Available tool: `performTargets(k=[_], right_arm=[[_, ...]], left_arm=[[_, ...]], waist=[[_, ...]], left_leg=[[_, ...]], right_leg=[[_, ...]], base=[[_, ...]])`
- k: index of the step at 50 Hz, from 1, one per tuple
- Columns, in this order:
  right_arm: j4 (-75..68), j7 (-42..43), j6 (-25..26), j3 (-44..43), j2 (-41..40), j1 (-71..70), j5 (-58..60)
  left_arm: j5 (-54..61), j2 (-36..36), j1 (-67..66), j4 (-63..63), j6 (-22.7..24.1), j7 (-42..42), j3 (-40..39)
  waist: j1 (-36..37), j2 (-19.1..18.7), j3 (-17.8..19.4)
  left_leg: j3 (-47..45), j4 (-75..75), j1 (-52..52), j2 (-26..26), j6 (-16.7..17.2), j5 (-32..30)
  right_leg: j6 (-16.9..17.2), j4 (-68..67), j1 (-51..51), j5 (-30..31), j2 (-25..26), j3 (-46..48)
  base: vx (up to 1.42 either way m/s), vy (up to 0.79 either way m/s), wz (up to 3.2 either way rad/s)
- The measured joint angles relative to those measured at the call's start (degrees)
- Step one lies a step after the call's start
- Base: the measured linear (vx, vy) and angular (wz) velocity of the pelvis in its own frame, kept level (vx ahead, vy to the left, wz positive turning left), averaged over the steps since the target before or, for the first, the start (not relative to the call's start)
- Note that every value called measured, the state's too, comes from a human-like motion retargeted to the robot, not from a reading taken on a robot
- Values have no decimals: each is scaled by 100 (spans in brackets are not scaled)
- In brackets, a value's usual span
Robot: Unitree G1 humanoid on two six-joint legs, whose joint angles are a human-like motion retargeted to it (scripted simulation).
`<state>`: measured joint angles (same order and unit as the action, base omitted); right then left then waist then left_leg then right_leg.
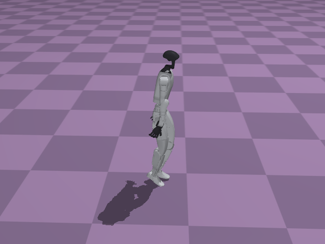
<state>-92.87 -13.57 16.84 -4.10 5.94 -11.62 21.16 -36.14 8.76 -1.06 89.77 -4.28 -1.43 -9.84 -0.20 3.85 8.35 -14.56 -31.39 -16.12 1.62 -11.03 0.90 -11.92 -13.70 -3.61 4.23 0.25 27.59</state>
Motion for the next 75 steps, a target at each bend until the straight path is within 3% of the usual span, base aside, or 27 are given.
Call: performTargets(k=[2, 3, 5, 10, 14, 17, 19, 22, 25, 29, 32, 35, 40, 44, 46, 48, 54, 56, 58, 62, 64, 68, 71, 75], right_arm=[[292, 142, -88, 136, -16, -103, 236], [448, 147, -146, 202, -27, -153, 346], [752, 86, -289, 302, -51, -266, 536], [1363, -17, -522, 474, -177, -315, 486], [1594, 77, -506, 539, -202, -63, 209], [1508, 333, -374, 456, -123, 176, 160], [1326, 517, -283, 409, -67, 239, 263], [867, 739, -200, 309, 8, 344, 317], [305, 584, -126, 148, 97, 484, 256], [-337, 46, 103, -151, 207, 714, 248], [-453, -399, 362, -235, 271, 976, 265], [-453, -578, 608, -336, 279, 1141, 299], [-453, -469, 479, -315, 313, 958, 232], [-346, -142, 222, -283, 222, 635, 232], [-198, 48, 92, -247, 158, 488, 191], [-19, 154, -41, -154, 146, 364, 130], [674, 127, -266, 139, 123, -55, 207], [888, 133, -316, 251, 136, -149, 212], [1082, 133, -356, 377, 143, -173, 200], [1422, -13, -448, 464, 133, -12, 402], [1508, 17, -450, 468, 48, 70, 531], [1362, 146, -422, 513, -66, 200, 315], [1256, 29, -349, 461, -105, 276, 475], [945, 245, -381, 360, -37, 441, 425]], left_arm=[[-529, -145, -319, 63, -166, 486, 138], [-820, -209, -461, 82, -229, 778, 211], [-1349, -318, -681, 120, -306, 1366, 329], [-1927, -465, -857, 222, -412, 2205, 526], [-2022, -232, -462, 335, -733, 2326, 1140], [-2259, 47, -136, 341, -887, 2217, 1491], [-2295, 226, 51, 205, -909, 2114, 1463], [-1900, 425, 271, -52, -1052, 1839, 1128], [-1166, 527, 537, -306, -1215, 1318, 608], [-110, 480, 869, -820, -816, 960, 74], [578, 428, 1033, -1218, -492, 877, -95], [881, 350, 1084, -1616, -156, 746, -104], [623, 148, 894, -1833, -41, 327, 125], [10, 103, 594, -1698, -153, 331, 357], [-244, 5, 406, -1532, -224, 158, 339], [-267, -165, 246, -1251, -289, -35, 237], [21, -384, 81, -389, -638, 349, -437], [-15, -404, 27, -264, -749, 679, -550], [-136, -393, -57, -177, -776, 1011, -559], [-482, -348, -237, -60, -791, 1292, -441], [-550, -296, -219, -16, -806, 1223, -441], [-405, -190, -33, -87, -843, 1028, -262], [-257, -73, 234, -279, -779, 1013, -134], [-138, 121, 691, -606, -711, 771, 126]], waist=[[53, -297, -45], [85, -445, -55], [19, -679, -40], [-138, -896, -4], [206, -590, -28], [417, -508, -112], [481, -464, -119], [461, -370, -150], [362, -90, -123], [181, 349, 18], [228, 486, 62], [338, 446, 24], [352, 52, 87], [476, -57, 4], [553, -79, -46], [458, -48, -129], [457, -446, -22], [425, -536, 33], [405, -560, 34], [528, -486, -183], [549, -426, -222], [549, -626, -181], [469, -725, -145], [204, -657, -83]], left_leg=[[553, 918, 68, -15, 525, -660], [900, 1308, 113, -40, 901, -824], [1096, 1820, 241, -201, 1290, -929], [901, 1874, 431, -385, 662, -1938], [1786, 1011, 236, 177, -20, -1679], [1290, 746, 290, -13, -397, -1316], [1140, 405, 174, -218, -397, -1034], [1558, 55, 76, 7, -397, -772], [1553, -96, 173, 186, -397, -515], [1750, -371, 433, 739, -397, -186], [1620, -519, 717, 770, -397, 77], [1417, -1056, 719, 584, -397, 317], [1039, -2579, 256, -230, -397, -406], [527, -2733, -99, -481, -397, 244], [148, -2104, -227, -344, -397, 335], [-26, -908, -319, 220, -374, 134], [1132, 1836, -394, 692, 1199, -240], [1484, 2202, -390, 754, 1419, -212], [1561, 2280, -343, 813, 1342, -398], [1175, 1977, -277, 820, 806, -653], [1460, 1681, -297, 823, 639, -432], [1142, 1637, 147, 251, 486, -61], [1149, 1696, 390, -12, 535, 102], [1136, 1962, 706, -37, 548, 150]], right_leg=[[-45, -198, 18, -62, 289, -48], [-60, -300, 40, -130, 442, -65], [-29, -542, 60, -317, 672, -92], [-3, -1392, 61, -577, 739, 231], [90, -2202, 17, -272, 242, 346], [364, -2797, -141, 566, 2, 579], [580, -3130, -295, 937, -72, 658], [848, -2860, -573, 511, -72, 626], [718, -1609, -720, 105, -136, 514], [662, 139, -639, -361, -411, 231], [350, 590, -470, -453, -420, -180], [-115, 589, -222, -995, -258, 218], [33, 467, 198, -1442, 1, 132], [217, 730, 499, -1483, 78, 14], [405, 874, 622, -1428, -71, 100], [671, 958, 660, -1357, -404, 211], [854, 1026, 1115, -1679, 34, 318], [930, 1038, 1313, -1786, 154, 307], [1033, 1038, 1514, -1871, 195, 307], [1336, 829, 1753, -1869, 102, 186], [1447, 398, 1697, -1520, -13, 173], [1361, -1319, 1154, -527, -53, 143], [1311, -2497, 534, -787, -140, 185], [1318, -2789, -204, -1142, -172, 357]], base=[[43, 6, -61], [39, 3, -55], [27, 2, -18], [37, 6, -3], [35, 5, -47], [37, -11, -17], [42, -15, -54], [39, -14, -19], [36, -21, 39], [48, -23, 66], [49, -15, -1], [62, -22, -14], [47, -3, -2], [41, 16, -6], [36, 48, 13], [29, 58, 75], [37, 12, 24], [38, 8, 18], [54, 11, 1], [71, 19, -41], [50, 6, -68], [43, 1, -45], [40, 4, -44], [30, 0, 18]])
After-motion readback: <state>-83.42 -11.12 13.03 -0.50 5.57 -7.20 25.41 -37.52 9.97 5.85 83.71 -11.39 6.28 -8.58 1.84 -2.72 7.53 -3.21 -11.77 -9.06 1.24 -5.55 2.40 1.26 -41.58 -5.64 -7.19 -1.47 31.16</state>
